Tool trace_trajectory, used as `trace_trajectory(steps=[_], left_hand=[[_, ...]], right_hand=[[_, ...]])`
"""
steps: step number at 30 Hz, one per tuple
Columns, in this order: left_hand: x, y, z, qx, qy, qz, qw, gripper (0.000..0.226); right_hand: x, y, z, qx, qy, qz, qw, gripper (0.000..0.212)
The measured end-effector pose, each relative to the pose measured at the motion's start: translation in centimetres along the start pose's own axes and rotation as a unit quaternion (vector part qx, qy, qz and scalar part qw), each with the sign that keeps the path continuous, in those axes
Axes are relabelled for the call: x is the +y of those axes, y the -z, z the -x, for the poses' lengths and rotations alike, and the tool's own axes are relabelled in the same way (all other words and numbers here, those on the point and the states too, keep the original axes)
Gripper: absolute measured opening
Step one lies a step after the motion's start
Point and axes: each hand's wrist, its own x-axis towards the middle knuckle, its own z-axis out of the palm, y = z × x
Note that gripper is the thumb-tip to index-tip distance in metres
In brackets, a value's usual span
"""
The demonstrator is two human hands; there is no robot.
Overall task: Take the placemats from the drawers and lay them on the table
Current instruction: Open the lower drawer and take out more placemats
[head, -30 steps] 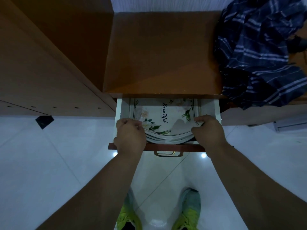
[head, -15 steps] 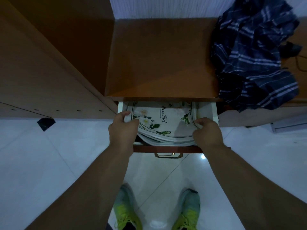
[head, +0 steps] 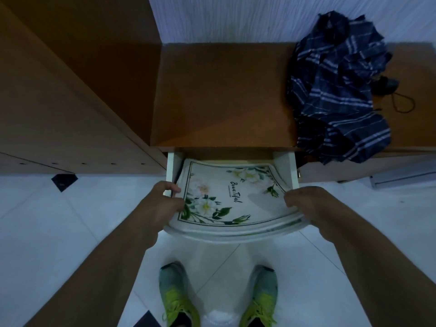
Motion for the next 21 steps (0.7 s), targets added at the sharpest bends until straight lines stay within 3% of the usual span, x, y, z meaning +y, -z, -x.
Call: trace_trajectory(steps=[3, 5, 8, 11, 13, 16, 21], left_hand=[[-0.2, 0.2, 0.3, -0.062, 0.002, -0.036, 0.997, 0.061], [-0.3, 0.2, 0.5, -0.093, 0.005, -0.073, 0.993, 0.068], [-0.3, 0.2, 0.5, -0.089, 0.008, -0.07, 0.994, 0.045], [-0.8, 0.1, 0.4, -0.086, -0.027, -0.074, 0.993, 0.025], [-1.3, 0.1, 0.6, -0.077, -0.068, -0.074, 0.992, 0.024], [-2.0, 0.1, 1.0, -0.067, -0.116, -0.054, 0.99, 0.031], [-1.9, -0.4, 2.9, -0.088, -0.135, -0.021, 0.987, 0.049]], right_hand=[[1.6, 0.1, 0.1, -0.02, -0.011, -0.027, 0.999, 0.012], [2.2, 0.0, 0.4, -0.071, -0.011, -0.019, 0.997, 0.022], [2.3, 0.3, 0.5, -0.131, -0.034, -0.026, 0.991, 0.046], [2.4, 0.4, 0.7, -0.164, -0.031, -0.021, 0.986, 0.055], [2.4, 0.0, 0.8, -0.16, -0.014, -0.004, 0.987, 0.058], [2.9, -0.5, 1.2, -0.15, 0.014, -0.066, 0.986, 0.058], [3.8, -0.7, 3.0, -0.145, 0.046, -0.094, 0.984, 0.061]])
